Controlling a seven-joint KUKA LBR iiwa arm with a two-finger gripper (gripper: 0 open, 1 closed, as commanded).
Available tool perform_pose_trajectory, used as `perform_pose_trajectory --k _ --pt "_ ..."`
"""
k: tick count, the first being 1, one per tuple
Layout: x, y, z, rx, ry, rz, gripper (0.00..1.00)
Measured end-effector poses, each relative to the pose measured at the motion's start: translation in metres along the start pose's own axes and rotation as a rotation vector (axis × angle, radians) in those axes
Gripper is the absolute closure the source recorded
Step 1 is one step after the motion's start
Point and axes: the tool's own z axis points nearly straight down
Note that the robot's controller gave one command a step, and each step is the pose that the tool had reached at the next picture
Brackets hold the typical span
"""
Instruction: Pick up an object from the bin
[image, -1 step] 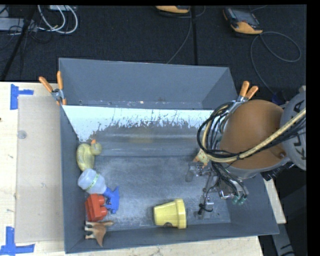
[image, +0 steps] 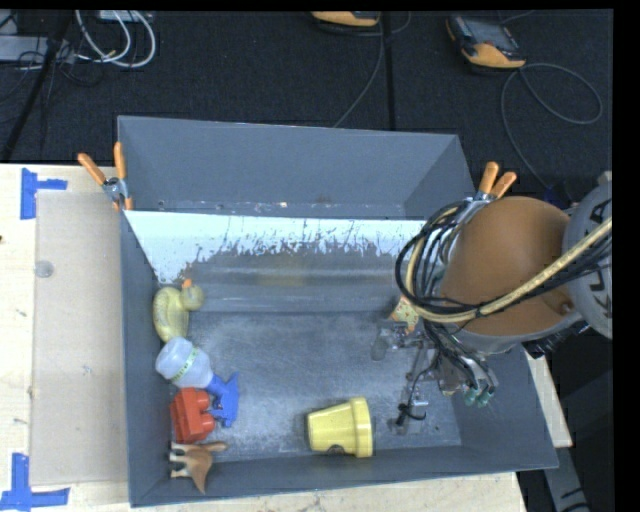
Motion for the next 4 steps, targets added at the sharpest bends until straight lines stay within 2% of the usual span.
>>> perform_pose_trajectory --k 1,2,3,4 --pt "0.000 0.001 0.035 0.000 -0.002 -0.053 0.00" --pt "-0.019 0.041 0.087 0.001 0.001 -0.206 0.00" --pt "0.001 0.039 0.141 0.000 0.000 -0.055 1.00" --pt "0.001 0.039 0.141 0.000 0.000 -0.055 1.00"
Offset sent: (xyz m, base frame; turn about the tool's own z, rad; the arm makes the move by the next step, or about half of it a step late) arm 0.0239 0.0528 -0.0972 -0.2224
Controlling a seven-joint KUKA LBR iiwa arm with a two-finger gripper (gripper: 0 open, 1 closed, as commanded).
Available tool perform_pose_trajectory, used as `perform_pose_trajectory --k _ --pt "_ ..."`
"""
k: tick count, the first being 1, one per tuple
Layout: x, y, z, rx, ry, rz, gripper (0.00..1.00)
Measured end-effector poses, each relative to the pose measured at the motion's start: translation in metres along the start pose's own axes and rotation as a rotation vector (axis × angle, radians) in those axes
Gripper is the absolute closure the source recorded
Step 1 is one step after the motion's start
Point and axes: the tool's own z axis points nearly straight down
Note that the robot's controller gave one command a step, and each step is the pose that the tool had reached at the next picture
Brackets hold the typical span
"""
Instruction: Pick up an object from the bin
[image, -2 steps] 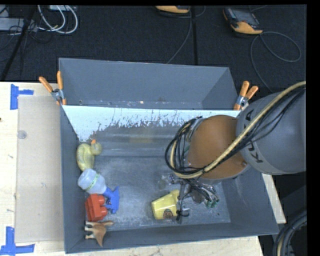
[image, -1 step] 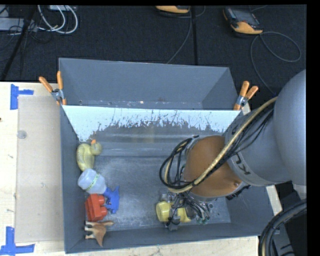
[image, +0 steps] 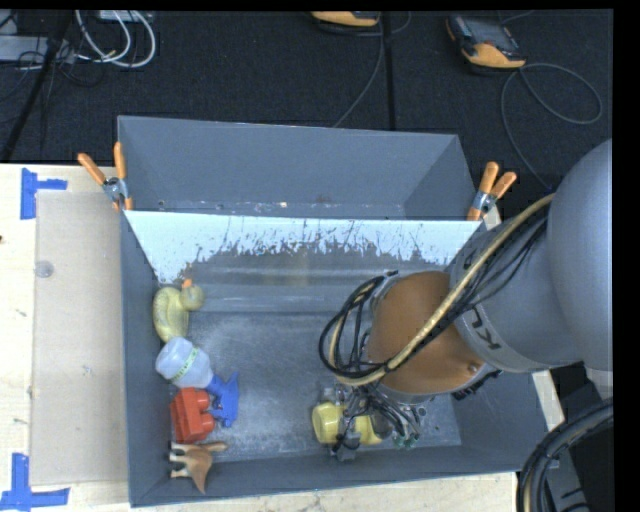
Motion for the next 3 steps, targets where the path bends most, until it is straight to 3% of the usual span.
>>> perform_pose_trajectory --k 1,2,3 --pt "-0.011 0.004 -0.112 0.000 0.001 -0.071 1.00" --pt "-0.011 0.004 -0.112 0.000 0.001 -0.070 1.00" --pt "-0.012 0.005 -0.152 0.000 0.010 -0.066 1.00"
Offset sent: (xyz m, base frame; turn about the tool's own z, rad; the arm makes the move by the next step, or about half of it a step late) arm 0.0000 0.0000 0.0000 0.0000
